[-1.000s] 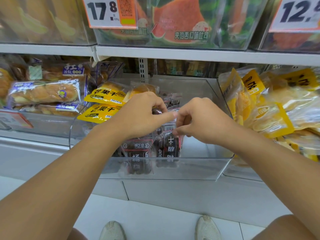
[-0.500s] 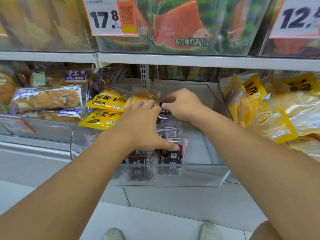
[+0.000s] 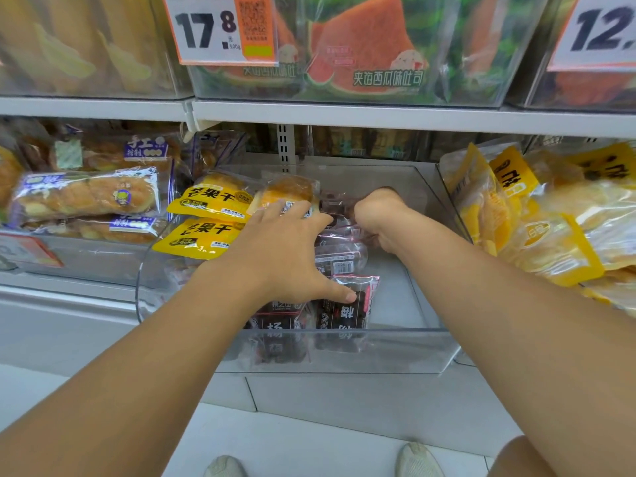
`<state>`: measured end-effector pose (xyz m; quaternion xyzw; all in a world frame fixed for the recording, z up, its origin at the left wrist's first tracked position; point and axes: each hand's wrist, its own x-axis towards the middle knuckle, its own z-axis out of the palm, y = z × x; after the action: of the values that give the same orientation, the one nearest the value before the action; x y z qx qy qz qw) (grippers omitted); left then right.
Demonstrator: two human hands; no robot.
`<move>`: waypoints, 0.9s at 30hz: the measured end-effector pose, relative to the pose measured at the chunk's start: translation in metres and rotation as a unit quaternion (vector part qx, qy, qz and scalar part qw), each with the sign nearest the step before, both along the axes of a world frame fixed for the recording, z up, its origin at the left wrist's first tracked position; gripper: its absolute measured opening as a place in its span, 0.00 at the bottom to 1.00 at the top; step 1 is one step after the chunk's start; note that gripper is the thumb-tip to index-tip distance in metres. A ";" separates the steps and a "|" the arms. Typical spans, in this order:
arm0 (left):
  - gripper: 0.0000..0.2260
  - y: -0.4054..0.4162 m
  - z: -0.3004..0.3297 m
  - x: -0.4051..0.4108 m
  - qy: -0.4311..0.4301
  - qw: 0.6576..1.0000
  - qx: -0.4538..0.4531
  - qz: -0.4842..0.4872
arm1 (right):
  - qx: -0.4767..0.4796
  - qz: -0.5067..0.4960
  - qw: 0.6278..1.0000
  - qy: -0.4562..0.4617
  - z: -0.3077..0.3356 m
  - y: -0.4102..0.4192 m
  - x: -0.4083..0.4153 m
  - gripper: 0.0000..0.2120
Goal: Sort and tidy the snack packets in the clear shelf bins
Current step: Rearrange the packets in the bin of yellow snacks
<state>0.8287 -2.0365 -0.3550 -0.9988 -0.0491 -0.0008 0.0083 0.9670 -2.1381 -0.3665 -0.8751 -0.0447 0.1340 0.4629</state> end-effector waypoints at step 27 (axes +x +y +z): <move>0.45 -0.001 0.000 -0.005 0.023 1.000 -0.007 -0.005 | 0.239 -0.065 0.958 0.143 0.012 -0.004 -0.033 0.40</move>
<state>0.8241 -2.0374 -0.3549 -0.9988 -0.0443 0.0223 0.0020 0.9341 -2.1421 -0.3547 -0.7113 0.0487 0.2130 0.6681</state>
